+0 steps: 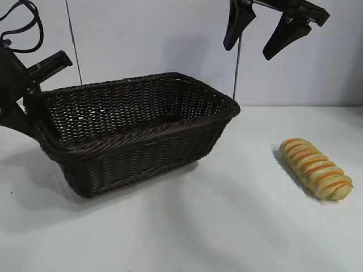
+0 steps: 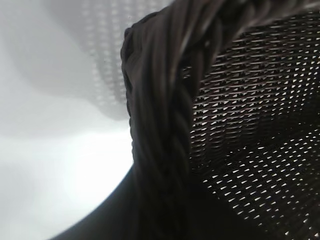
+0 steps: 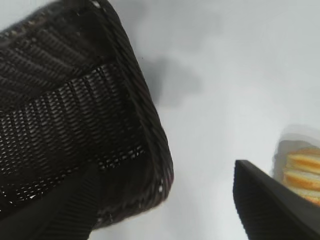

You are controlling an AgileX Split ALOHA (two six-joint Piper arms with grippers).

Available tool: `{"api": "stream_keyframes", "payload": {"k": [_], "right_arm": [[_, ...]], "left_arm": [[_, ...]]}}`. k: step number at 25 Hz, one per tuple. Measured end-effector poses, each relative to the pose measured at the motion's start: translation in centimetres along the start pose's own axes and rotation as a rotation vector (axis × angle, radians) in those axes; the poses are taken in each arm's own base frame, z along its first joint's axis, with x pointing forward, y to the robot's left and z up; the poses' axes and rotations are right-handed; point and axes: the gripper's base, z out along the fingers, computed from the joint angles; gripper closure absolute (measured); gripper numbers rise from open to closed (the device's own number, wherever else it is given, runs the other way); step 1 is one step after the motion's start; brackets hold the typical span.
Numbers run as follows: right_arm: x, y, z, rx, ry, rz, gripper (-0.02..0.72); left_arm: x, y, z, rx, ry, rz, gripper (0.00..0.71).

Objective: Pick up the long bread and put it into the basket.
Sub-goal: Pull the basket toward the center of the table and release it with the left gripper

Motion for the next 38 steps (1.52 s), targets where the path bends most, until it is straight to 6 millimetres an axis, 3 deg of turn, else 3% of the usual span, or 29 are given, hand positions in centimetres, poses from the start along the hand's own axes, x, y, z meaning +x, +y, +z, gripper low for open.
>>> {"api": "stream_keyframes", "payload": {"k": [14,30,38], "right_arm": [[0.0,0.0,0.0,0.000,0.000,0.000,0.166],[0.0,0.0,0.0,0.000,0.001,0.000,0.166],[0.0,0.0,0.0,0.000,0.001,0.000,0.166]], "left_arm": [[-5.6,-2.2,0.5,-0.015,0.098,0.338,0.612],[-5.9,-1.8,0.9,-0.044,0.100,0.366,0.612],[-6.5,-0.8,3.8,-0.027,0.158,0.324,0.612]]}}
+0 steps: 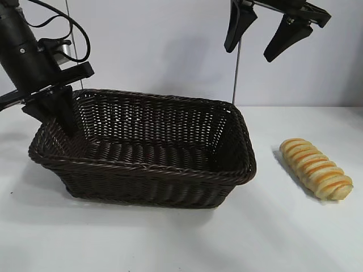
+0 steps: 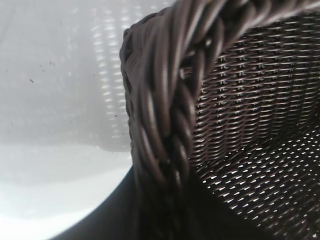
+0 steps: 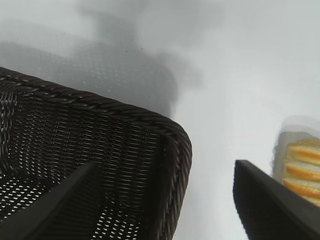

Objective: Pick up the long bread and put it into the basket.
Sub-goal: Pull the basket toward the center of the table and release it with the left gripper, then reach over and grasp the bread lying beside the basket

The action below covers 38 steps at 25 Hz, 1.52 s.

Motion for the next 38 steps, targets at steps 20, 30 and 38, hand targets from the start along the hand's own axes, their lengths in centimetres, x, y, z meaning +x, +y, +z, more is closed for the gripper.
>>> {"api": "stream_keyframes", "payload": {"k": [20,30,38], "right_arm": [[0.0,0.0,0.0,0.000,-0.001,0.000,0.166],[0.0,0.0,0.0,0.000,-0.001,0.000,0.166],[0.0,0.0,0.0,0.000,-0.001,0.000,0.166]], "left_arm": [[-0.2,0.2,0.5,0.003,0.008,-0.003,0.121],[0.5,-1.3,-2.7,0.005,-0.052,0.033,0.115],[2.2,-3.6,-7.8,0.001,-0.161,0.093,0.115]]}}
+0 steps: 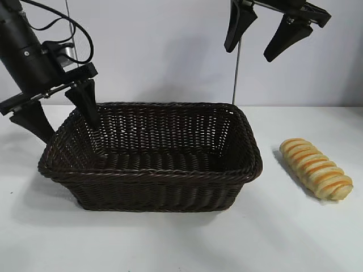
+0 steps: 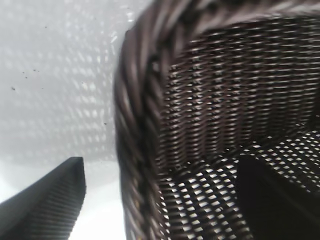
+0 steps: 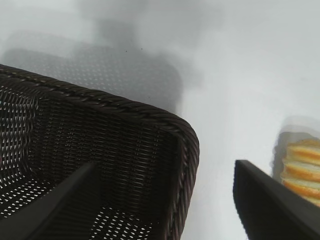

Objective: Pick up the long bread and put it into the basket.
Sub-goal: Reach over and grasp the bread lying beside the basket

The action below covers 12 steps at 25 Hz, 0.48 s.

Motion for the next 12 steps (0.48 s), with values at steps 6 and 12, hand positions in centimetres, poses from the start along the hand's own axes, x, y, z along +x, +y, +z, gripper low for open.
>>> {"api": "stream_keyframes", "payload": {"k": [6,12], "right_arm": [[0.0,0.0,0.0,0.000,0.000,0.000,0.166],[0.0,0.0,0.0,0.000,0.000,0.000,0.166]], "left_arm": [[0.9,-1.8,-3.7,0.000,-0.083,0.010,0.115],[2.4,-3.3,-3.5,0.022,-0.057,0.020,0.115]]}}
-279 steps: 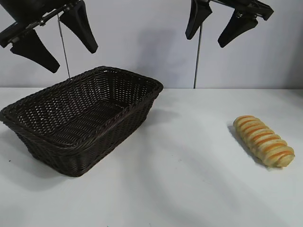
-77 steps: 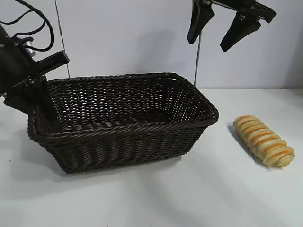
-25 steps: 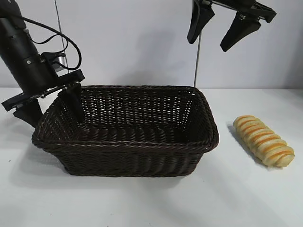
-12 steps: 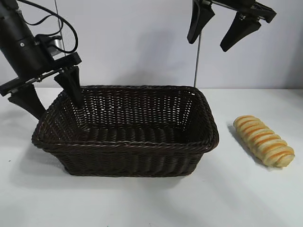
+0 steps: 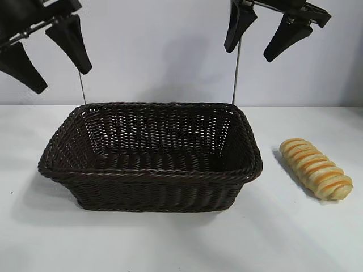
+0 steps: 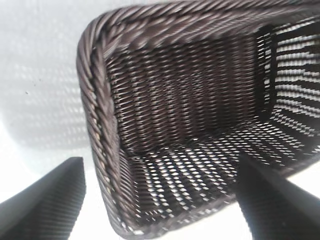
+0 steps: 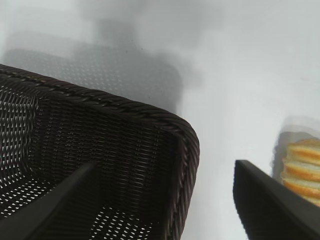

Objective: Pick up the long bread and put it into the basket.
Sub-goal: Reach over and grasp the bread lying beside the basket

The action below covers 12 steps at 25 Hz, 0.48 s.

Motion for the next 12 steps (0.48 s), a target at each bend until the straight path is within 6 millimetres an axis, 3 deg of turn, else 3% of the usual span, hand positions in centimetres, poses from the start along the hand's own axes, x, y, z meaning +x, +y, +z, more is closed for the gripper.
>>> {"api": "stream_keyframes", "payload": {"k": [5,12], "right_arm": [[0.0,0.0,0.0,0.000,0.001,0.000,0.166],[0.0,0.0,0.0,0.000,0.002,0.000,0.166]], "left_arm": [[0.4,-1.7,1.1,0.021,0.008,0.032,0.115],[0.2,-1.8,1.1,0.019,-0.010,0.032,0.115]]}}
